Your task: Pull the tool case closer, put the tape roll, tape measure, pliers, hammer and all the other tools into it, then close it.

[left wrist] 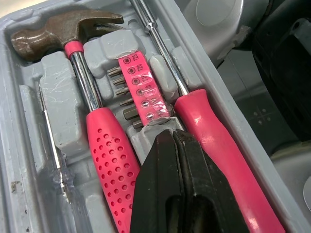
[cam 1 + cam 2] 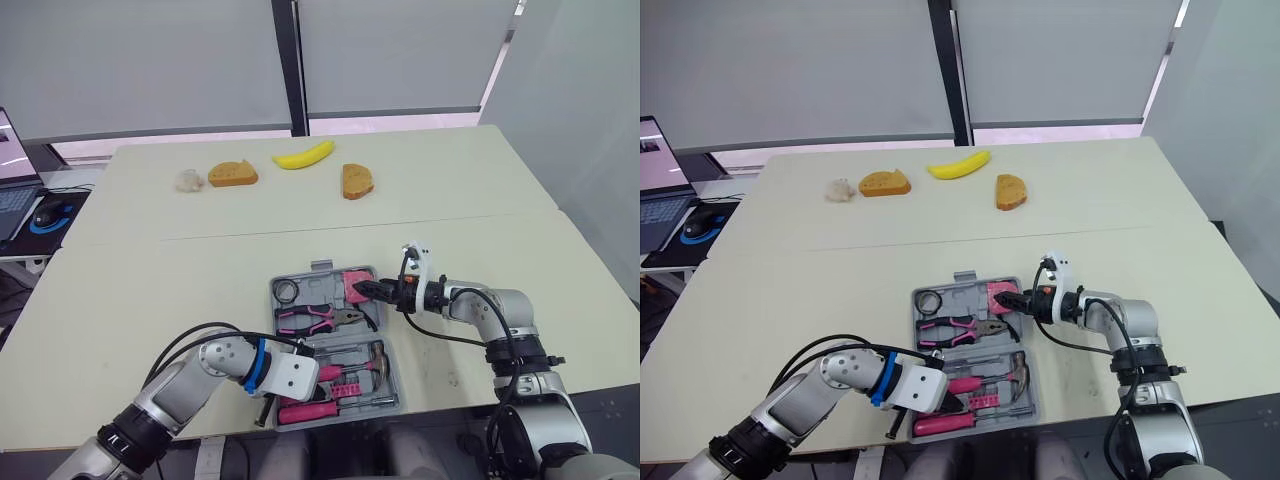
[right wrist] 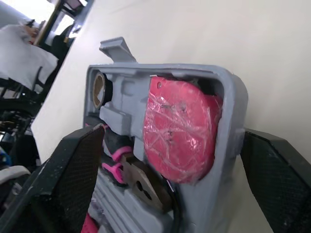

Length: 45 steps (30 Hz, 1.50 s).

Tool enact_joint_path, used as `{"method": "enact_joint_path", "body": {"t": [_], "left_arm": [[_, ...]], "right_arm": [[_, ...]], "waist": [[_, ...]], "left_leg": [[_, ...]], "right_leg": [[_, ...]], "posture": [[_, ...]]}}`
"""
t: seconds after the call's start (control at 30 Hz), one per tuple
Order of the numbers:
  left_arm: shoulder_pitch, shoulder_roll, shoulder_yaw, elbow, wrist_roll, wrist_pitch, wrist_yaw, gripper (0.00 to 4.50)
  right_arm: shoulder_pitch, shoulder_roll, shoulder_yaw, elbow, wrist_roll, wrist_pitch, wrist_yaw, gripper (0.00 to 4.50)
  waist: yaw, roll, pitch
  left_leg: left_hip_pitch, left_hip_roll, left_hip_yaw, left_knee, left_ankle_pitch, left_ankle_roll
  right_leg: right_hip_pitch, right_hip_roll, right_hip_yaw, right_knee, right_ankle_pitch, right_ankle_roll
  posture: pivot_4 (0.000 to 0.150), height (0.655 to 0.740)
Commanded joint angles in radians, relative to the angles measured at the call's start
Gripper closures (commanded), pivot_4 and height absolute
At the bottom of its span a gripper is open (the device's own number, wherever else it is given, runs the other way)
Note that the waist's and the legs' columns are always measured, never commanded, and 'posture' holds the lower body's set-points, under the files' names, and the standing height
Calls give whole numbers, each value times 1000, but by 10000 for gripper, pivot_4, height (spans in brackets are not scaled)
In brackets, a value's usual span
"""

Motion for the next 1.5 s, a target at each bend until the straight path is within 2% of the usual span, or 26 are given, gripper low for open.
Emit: {"method": "enact_joint_path", "body": {"t": [0.03,0.43,0.73,0.87,1.03,1.17,1.23,1.33,1.5], "left_arm": [[39,47,-32,59,53,5,-30,45000],[47,42,-27,72,50,-17,-13,45000],[68,54,60,-27,-69,55,-29,45000],[91,90,115,-69,-126,71,-38,45000],[140,128,224,-168,-255,189,-31,45000],[289,275,400,-229,-416,363,-97,45000],[356,334,453,-185,-416,382,-106,45000],[407,368,488,-85,-367,340,-88,45000],[408,316,533,31,-332,335,19,45000]], "right_arm": [[-14,8,28,-69,27,-88,60,212],[-8,-133,218,-213,-76,-300,198,212],[39,-225,295,-368,-141,-397,227,212],[69,-276,312,-441,-158,-419,240,212],[92,-318,307,-509,-148,-401,237,212],[151,-406,291,-639,-141,-387,257,212],[189,-458,270,-714,-121,-370,264,212],[246,-532,232,-800,-90,-343,271,212],[399,-747,119,-949,-69,-326,332,212]], "waist": [[0,0,0],[1,0,0],[4,0,0],[8,0,1],[19,0,2],[24,-1,2],[28,0,3],[33,2,4],[55,0,6]], "left_leg": [[0,0,0,0,0,0],[0,0,0,0,0,0],[-1,0,0,0,0,0],[-2,0,-1,0,0,0],[-4,0,-1,1,0,0],[-5,0,-1,1,0,0],[-4,0,-2,0,0,0],[-5,-1,-2,0,0,0],[-5,-1,-2,0,0,0]], "right_leg": [[0,0,0,0,0,0],[0,0,0,0,0,0],[0,0,0,-2,0,0],[-1,0,-1,-2,0,0],[-1,-1,-1,-2,0,0],[-2,-1,-1,-3,0,0],[-2,-1,-1,-4,0,0],[0,-2,-2,-7,0,0],[0,-3,-3,-9,0,0]], "posture": [[1500,7400],[1500,7400],[1500,7400],[1500,7400],[1500,7400],[1500,7400],[1500,7400],[1500,7400],[1500,7400]]}}
